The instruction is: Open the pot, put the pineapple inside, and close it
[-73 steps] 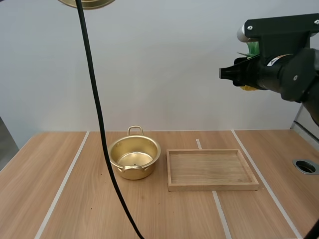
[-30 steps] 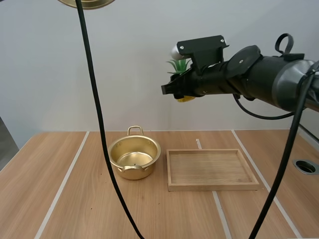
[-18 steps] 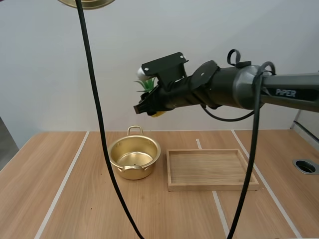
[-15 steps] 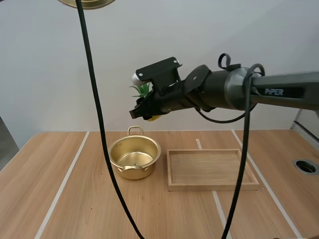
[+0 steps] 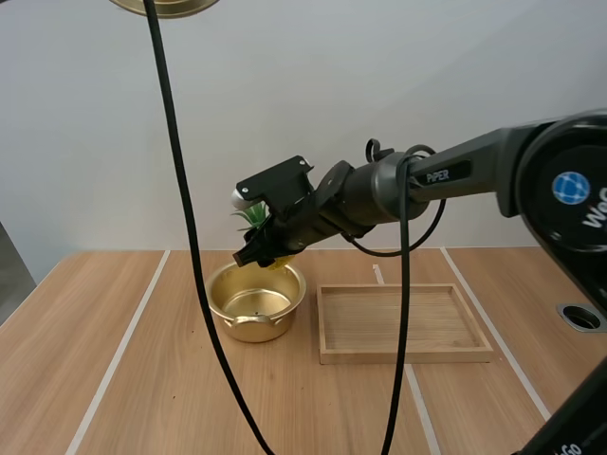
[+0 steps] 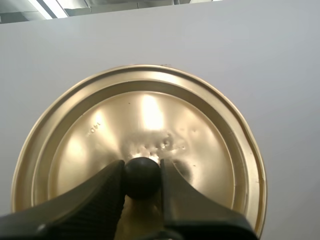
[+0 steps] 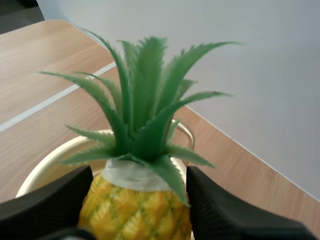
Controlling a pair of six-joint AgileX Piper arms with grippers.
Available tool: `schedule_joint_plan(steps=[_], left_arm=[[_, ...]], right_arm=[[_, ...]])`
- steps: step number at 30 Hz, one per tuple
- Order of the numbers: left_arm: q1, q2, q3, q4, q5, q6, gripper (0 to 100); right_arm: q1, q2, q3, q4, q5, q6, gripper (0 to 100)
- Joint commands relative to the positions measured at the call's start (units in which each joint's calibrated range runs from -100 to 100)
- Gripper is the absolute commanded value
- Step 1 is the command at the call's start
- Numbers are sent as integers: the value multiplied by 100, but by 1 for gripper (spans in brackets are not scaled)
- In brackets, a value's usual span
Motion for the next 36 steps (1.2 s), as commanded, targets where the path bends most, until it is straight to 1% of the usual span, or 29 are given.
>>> schedule_joint_plan(steps=[1, 8, 11, 15, 17, 30, 36], left_arm=[[-7, -45, -19, -55, -186, -45, 0], [-7, -45, -19, -55, -186, -45, 0], [-7, -45, -19, -55, -186, -45, 0], [-7, -45, -19, -55, -186, -45, 0], [-7, -45, -19, -55, -186, -45, 0], [-7, -45, -19, -55, -186, -45, 0], [-7, -45, -19, -55, -186, -45, 0]], right_arm=[[10, 136, -34, 81, -114, -85, 0], [10, 467, -34, 450, -114, -633, 0], [10, 596, -34, 995, -114, -973, 0], [10, 738, -34, 1777, 218, -1635, 0], [10, 786, -34, 1934, 272, -1776, 0], [10, 1367, -34, 1973, 337, -1887, 0], [10, 1382, -34, 2153, 337, -2127, 0]])
